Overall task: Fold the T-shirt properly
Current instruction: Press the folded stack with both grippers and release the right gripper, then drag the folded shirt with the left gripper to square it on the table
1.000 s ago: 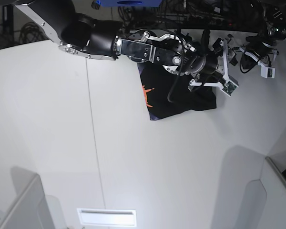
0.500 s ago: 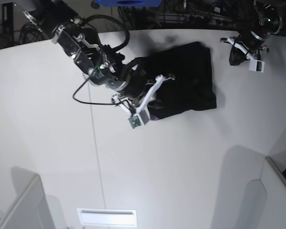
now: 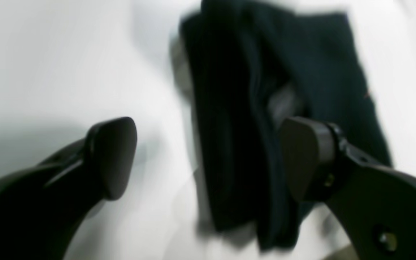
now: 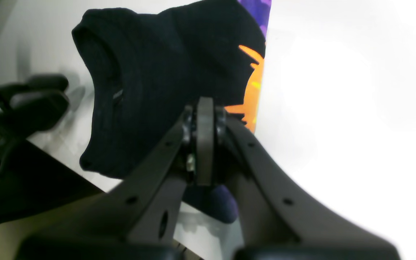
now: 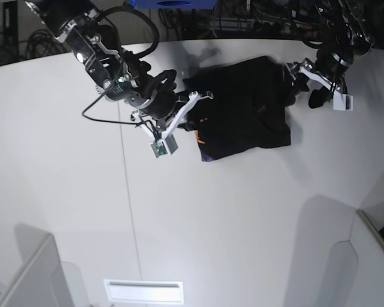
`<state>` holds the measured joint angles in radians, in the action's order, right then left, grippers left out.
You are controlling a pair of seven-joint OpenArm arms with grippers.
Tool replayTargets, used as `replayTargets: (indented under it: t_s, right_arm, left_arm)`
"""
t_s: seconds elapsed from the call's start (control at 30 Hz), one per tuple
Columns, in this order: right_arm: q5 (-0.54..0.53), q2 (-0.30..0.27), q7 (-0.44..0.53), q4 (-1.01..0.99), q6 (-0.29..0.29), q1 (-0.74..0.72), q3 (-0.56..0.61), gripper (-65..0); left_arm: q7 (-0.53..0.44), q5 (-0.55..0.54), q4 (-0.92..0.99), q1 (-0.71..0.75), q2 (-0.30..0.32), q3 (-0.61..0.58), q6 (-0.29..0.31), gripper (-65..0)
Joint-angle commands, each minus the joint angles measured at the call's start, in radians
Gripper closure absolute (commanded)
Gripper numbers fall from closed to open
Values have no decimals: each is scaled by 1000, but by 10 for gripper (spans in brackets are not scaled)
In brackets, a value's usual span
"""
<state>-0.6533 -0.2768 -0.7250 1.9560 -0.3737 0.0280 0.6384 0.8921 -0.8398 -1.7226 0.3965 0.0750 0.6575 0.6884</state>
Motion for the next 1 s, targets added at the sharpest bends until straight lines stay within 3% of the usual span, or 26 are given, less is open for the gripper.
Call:
replayTargets:
  t_s: [0.0,0.2,0.3,0.47,0.6,0.7,0.83,0.9,0.97]
  right_arm:
    - [-4,1,18,19,11,-15,-4,0]
    - [-4,1,17,19,11,-13,-1,0]
    - [-4,1,17,19,11,-13,-1,0]
    - [-6,1,17,19,11,-13,-1,0]
    - [-6,1,18,19,11,-7,-1,0]
    - [-6,1,20,19,11,5,-7,0]
    - [-6,0,20,21,11,20,-9,0]
    - [-6,-16,20,21,11,25,-9,0]
    - [-6,-22,21,23,11,29,-9,0]
  left_arm:
    - [-3,-19,-12,-5,4,0,10,-607]
    - [55,-14,52,-70,-11,0,10,-607]
    - [62,-14,105,-90,-13,-2,-63,-607]
    - [58,-13,154,-109,-8,-95,-89,-607]
    - [57,-13,169,-110,7,-123,-154,-594]
    - [58,-13,163,-107,13,-123,-163,-446]
    - [62,6,166,-109,27,-146,-163,-128]
    - [63,53,166,-109,35,-173,-164,-7]
    - [60,99,161,-109,35,-196,-164,0]
